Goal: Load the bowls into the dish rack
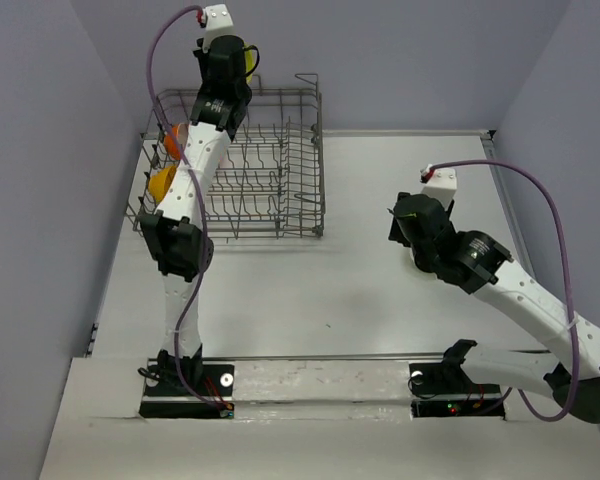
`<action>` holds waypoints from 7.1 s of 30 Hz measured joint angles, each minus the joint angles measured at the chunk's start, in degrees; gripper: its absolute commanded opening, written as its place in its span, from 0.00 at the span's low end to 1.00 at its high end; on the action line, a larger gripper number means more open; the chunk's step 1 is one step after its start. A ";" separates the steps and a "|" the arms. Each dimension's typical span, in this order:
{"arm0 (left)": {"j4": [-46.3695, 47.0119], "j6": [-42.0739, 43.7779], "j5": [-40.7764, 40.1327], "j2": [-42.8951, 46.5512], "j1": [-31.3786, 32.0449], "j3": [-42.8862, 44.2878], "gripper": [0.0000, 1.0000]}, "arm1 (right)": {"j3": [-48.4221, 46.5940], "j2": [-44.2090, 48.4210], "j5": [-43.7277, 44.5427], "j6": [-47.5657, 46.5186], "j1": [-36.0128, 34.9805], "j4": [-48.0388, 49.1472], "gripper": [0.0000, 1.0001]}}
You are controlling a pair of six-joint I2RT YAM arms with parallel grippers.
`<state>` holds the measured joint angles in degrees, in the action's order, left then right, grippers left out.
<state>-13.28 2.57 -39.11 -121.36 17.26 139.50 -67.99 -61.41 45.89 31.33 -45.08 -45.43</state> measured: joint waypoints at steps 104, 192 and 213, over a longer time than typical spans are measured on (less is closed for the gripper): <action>49.90 58.69 -20.92 -25.27 3.67 -15.39 0.11 | 9.99 5.92 -0.92 -2.23 0.00 3.89 0.62; 15.78 28.22 -9.94 4.20 15.28 -9.86 0.82 | 7.26 2.84 6.45 3.15 0.68 -0.57 0.64; -1.03 -8.22 27.93 56.17 19.52 -60.94 0.79 | 21.35 -4.70 -23.28 5.27 39.08 6.03 0.55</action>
<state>-14.31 -5.65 -11.18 -65.19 36.77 78.56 -46.63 -66.11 22.61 36.60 -6.00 -39.40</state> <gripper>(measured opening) 0.789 0.567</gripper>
